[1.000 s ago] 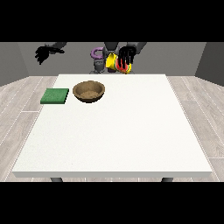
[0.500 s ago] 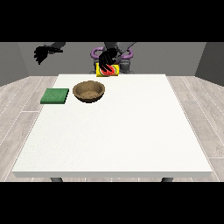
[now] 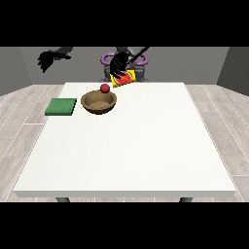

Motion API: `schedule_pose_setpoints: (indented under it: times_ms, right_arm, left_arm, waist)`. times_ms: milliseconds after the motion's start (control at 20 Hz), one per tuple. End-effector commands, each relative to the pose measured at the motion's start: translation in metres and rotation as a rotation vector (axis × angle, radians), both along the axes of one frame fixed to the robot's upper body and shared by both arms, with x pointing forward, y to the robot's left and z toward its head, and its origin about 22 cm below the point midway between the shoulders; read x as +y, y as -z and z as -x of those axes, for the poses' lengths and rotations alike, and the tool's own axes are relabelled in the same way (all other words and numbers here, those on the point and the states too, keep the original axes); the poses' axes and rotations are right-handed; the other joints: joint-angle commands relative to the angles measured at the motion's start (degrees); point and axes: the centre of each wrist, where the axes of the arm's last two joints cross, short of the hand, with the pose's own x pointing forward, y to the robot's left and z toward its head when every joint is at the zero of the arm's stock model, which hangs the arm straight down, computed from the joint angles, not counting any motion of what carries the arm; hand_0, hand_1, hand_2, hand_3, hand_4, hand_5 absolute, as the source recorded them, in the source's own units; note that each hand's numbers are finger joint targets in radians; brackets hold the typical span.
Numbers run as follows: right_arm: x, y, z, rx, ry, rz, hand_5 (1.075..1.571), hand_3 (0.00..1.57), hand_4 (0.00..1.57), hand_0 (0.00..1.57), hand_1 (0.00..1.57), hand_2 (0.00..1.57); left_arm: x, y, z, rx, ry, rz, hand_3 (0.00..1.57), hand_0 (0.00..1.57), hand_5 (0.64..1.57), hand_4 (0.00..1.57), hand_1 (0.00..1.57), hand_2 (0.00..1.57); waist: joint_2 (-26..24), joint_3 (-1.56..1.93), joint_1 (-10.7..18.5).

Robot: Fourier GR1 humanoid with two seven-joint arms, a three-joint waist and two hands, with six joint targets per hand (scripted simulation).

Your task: Pick the cup and pour the ball into the bowl, then pick the bowl and place it on the pad

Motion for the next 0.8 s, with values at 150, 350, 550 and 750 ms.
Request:
schedule_pose_setpoints:
  times_ms: [150, 350, 550, 750]
  right_arm:
    - [-0.008, 0.012, 0.017, 0.072, 0.035, -0.028, 1.568, 0.00, 0.00, 0.00, 0.00, 0.00]
    - [-0.014, 0.013, 0.023, 0.055, 0.102, -0.028, 1.567, 0.00, 0.00, 0.00, 0.00, 0.00]
    - [0.014, 0.014, 0.006, 0.026, 0.066, -0.051, 1.568, 0.00, 0.36, 0.00, 0.00, 0.00]
    - [0.041, 0.007, -0.015, -0.041, 0.048, -0.077, 1.568, 0.00, 0.30, 0.00, 0.00, 0.00]
  left_arm:
    - [0.020, -0.030, -0.013, 0.069, -0.160, 0.606, 1.57, 1.50, 1.092, 1.57, 1.50, 1.57]
    - [0.055, -0.037, -0.019, 0.078, -0.253, 1.074, 1.43, 1.24, 1.196, 1.51, 1.24, 1.54]
    - [0.062, -0.020, -0.002, 0.163, -0.330, 1.566, 0.00, 0.56, 1.502, 0.89, 0.56, 0.00]
    - [0.082, -0.013, 0.013, 0.237, -0.294, 1.911, 0.00, 0.00, 1.550, 0.00, 0.00, 0.00]
  waist:
    - [-1.44, -0.42, 3.29]
    - [0.30, -0.66, 7.01]
    - [4.41, -1.41, 7.11]
    - [9.84, -1.21, 5.92]
